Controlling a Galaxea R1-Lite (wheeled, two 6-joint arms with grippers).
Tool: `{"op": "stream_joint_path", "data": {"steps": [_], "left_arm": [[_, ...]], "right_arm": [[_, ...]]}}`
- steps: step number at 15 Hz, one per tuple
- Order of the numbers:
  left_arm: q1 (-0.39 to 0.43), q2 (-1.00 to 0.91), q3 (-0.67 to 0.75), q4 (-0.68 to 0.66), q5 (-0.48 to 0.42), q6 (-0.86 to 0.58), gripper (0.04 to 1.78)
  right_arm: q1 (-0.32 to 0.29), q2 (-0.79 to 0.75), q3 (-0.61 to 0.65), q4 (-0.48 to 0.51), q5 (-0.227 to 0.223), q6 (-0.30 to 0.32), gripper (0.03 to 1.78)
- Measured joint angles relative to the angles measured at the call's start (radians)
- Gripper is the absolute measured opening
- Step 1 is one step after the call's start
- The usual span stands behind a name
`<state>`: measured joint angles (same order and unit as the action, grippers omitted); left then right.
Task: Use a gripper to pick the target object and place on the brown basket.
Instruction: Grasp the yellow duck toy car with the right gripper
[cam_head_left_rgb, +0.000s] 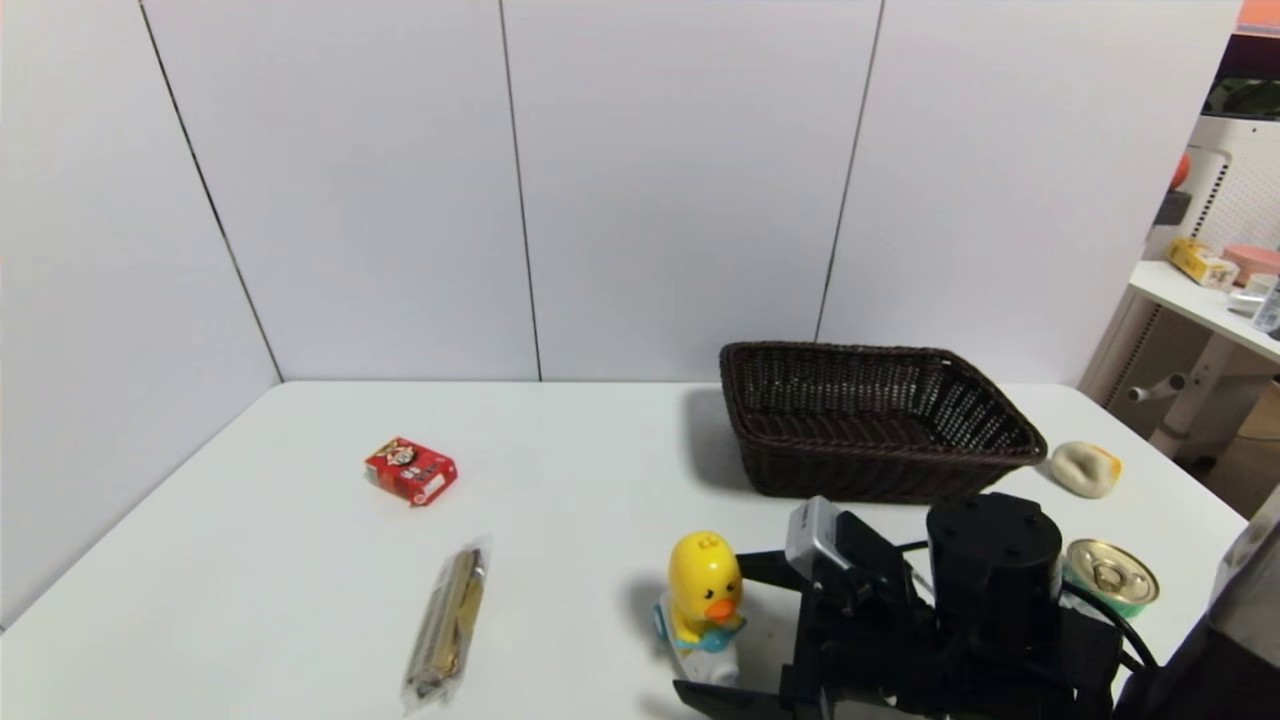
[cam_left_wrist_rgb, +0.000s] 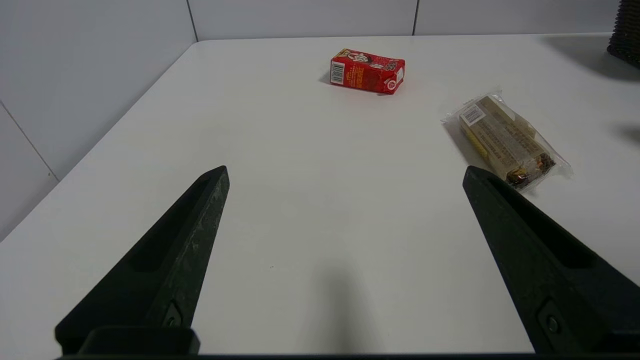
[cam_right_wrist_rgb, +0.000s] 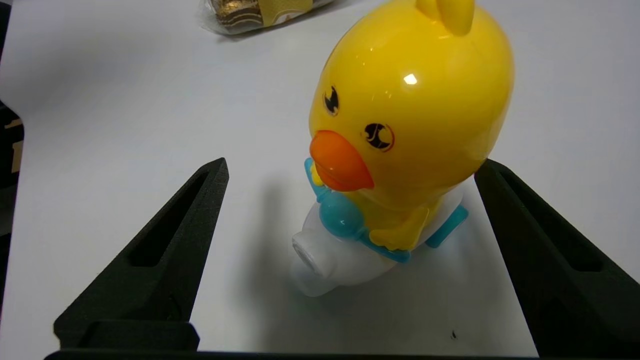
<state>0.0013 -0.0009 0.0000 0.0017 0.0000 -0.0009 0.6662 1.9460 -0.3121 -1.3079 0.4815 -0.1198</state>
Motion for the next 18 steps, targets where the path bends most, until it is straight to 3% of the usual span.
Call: {"op": "stream_joint_path", "data": {"steps": [4, 7, 15, 18], "left_arm": [[0.0, 0.0, 0.0, 0.0, 0.0, 0.0, 1.69], [0.0, 0.0, 0.0, 0.0, 0.0, 0.0, 1.69], [0.0, 0.0, 0.0, 0.0, 0.0, 0.0, 1.69], [0.0, 0.0, 0.0, 0.0, 0.0, 0.0, 1.69]], "right_arm": [[-0.001, 0.029, -0.066, 0.011, -0.007, 0.022, 1.7], [0.004, 0.05, -0.112, 0.014, -0.037, 0.035, 1.7], [0.006, 0.09, -0.15, 0.014, -0.038, 0.037, 1.69], [0.006, 0.093, -0.151, 0.013, -0.038, 0.036, 1.17]]}}
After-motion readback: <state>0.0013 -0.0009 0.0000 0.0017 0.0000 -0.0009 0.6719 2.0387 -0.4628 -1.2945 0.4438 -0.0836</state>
